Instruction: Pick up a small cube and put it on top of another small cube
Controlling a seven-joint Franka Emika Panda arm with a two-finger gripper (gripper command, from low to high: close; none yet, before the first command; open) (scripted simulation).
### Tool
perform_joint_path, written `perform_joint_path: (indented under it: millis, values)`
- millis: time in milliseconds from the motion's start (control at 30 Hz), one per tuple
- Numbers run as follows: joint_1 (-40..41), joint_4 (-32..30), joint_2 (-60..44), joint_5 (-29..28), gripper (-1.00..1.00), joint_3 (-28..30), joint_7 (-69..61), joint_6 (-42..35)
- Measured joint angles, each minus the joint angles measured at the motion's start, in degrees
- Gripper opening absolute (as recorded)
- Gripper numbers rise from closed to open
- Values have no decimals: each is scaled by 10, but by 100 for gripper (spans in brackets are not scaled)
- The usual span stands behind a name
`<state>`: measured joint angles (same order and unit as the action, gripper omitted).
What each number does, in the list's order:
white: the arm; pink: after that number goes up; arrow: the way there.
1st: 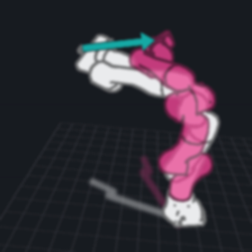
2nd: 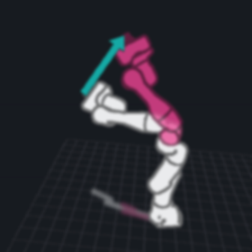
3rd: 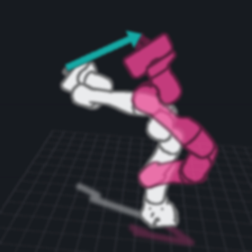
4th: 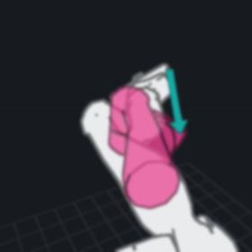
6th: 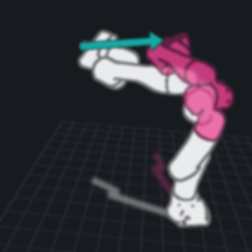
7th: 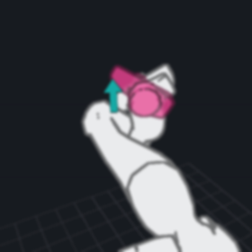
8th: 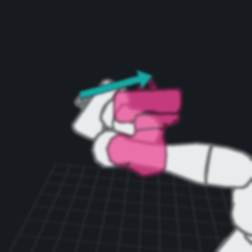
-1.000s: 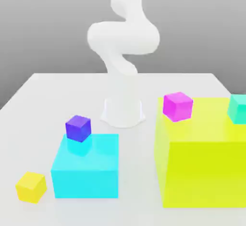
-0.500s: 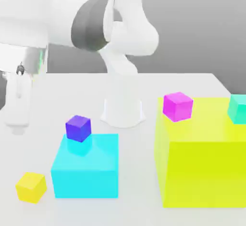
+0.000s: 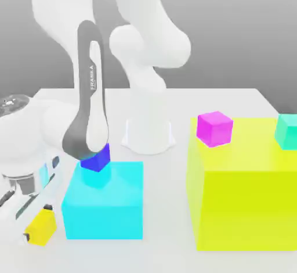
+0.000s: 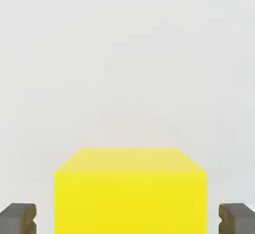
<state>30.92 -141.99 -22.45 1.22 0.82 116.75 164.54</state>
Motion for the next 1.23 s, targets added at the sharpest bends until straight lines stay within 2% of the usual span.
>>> perform_joint_path:
  millis: [133, 300, 367, 500, 667, 900, 1000, 1100, 1133, 1233]
  values:
    - [0, 0, -2, 0, -100, 0, 0, 2]
    - [0, -16, 86, -5, -100, 2, 2, -70]
    - [9, -5, 90, -6, -100, 0, -27, -93]
    - [-43, 24, 156, 4, -100, -61, -46, -182]
    - [-194, 62, 253, 39, -100, -130, -72, -305]
    - [-316, 99, 364, 84, -100, -221, -94, -447]
    - [-368, 99, 403, 92, -100, -278, -64, -482]
    - [-388, 67, 393, 89, -100, -313, -43, -440]
    - [-389, 53, 385, 87, 100, -319, -40, -420]
    - [-389, 53, 385, 87, 100, -319, -40, -420]
